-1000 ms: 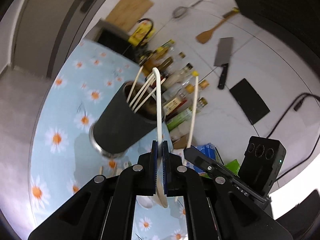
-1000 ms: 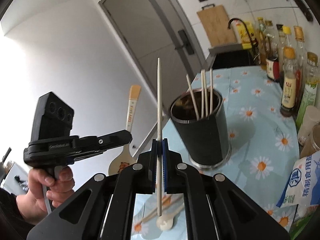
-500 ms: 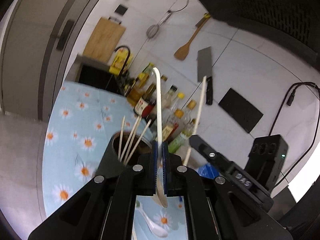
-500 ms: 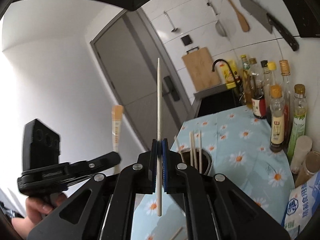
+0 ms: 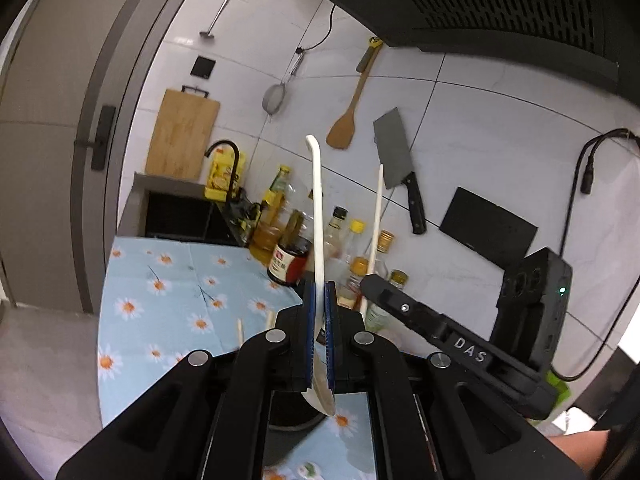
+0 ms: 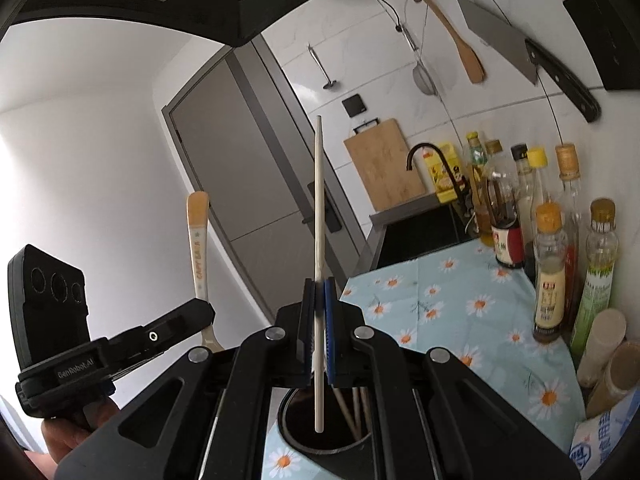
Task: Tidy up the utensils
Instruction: 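Open both tools to drop the spoon and chopstick into the holder, then move both open tools back down to the remaining utensils on the table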
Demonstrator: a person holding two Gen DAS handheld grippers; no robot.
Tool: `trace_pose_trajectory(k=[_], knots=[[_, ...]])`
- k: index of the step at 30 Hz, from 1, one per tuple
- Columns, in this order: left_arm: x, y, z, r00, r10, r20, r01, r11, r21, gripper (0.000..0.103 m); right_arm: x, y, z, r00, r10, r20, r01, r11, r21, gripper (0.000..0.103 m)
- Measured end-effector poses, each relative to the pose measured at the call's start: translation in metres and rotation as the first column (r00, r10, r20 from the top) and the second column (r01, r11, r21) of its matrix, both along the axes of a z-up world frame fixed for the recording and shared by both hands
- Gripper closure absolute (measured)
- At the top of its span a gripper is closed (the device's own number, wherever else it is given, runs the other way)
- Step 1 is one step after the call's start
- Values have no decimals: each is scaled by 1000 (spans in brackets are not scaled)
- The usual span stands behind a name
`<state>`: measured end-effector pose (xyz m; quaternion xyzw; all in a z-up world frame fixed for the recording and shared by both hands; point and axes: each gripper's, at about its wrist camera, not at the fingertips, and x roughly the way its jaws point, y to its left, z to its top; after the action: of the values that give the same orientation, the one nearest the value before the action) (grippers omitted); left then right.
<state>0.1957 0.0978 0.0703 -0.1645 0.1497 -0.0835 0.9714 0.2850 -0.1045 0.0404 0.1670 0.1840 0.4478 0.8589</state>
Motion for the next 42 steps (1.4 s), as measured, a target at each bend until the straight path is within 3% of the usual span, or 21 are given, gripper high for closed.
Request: trace_pose_trajectory(k=[12, 16, 24, 35, 38, 42], knots=[[22, 2, -25, 1000, 11, 26, -12, 999, 49, 100, 21, 18, -16, 999, -7, -42, 7, 1000, 9, 97], [29, 3, -43, 1000, 21, -4, -20, 999, 46, 100, 23, 24, -25, 999, 3, -54, -3, 1000, -8, 97], [37, 2, -67, 998, 32, -56, -29, 998, 56, 100, 14, 35, -48, 1000, -23, 4, 24, 995, -94, 97], [38, 2, -81, 990, 51, -128, -46, 998, 37, 99, 1, 39, -64, 1000, -16, 16, 19, 989, -146, 97], [36, 3, -81, 989, 55, -135, -52, 998, 33, 99, -1, 38, -64, 1000, -23, 11, 24, 987, -156, 87], [31, 3, -78, 990, 62, -130, -59, 998, 23, 98, -3, 32, -61, 999, -35, -5, 33, 989, -143, 83]])
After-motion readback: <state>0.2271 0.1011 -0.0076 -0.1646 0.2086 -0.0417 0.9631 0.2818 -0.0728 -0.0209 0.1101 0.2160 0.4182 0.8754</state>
